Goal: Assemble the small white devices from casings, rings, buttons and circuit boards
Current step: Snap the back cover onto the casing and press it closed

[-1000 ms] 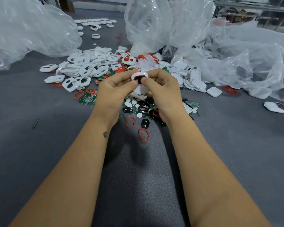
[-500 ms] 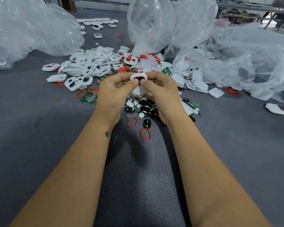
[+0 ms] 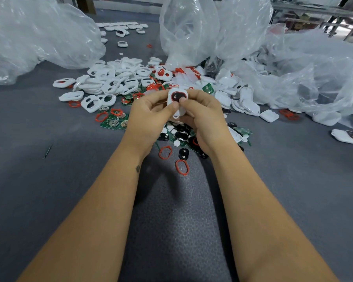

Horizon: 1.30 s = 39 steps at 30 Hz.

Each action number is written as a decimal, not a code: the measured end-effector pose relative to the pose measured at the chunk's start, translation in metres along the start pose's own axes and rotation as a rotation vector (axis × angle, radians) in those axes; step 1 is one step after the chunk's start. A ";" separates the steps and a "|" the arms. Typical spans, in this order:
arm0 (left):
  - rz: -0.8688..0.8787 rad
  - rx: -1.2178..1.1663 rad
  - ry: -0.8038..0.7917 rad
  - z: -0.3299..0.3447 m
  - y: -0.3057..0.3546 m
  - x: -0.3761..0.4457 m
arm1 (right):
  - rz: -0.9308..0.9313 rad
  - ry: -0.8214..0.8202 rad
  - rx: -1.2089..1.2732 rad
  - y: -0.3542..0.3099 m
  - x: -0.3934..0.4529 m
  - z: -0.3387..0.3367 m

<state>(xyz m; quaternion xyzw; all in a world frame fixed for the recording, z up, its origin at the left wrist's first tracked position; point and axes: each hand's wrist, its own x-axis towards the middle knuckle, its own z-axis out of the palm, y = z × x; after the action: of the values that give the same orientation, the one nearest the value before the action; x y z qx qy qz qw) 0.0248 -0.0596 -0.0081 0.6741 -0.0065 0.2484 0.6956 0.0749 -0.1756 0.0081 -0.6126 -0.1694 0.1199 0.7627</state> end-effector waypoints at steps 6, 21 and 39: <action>-0.017 0.104 -0.040 0.004 0.000 -0.005 | -0.037 0.031 -0.101 0.000 -0.003 0.001; 0.043 0.244 -0.046 0.011 -0.004 -0.006 | 0.055 0.117 -0.099 0.003 0.001 0.005; -0.020 -0.067 0.004 0.001 -0.001 0.000 | -0.008 -0.081 0.001 -0.001 0.002 -0.001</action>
<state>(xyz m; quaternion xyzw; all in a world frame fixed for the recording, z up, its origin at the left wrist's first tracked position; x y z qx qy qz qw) 0.0254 -0.0604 -0.0092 0.6499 -0.0068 0.2422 0.7203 0.0776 -0.1761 0.0091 -0.6062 -0.2027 0.1416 0.7559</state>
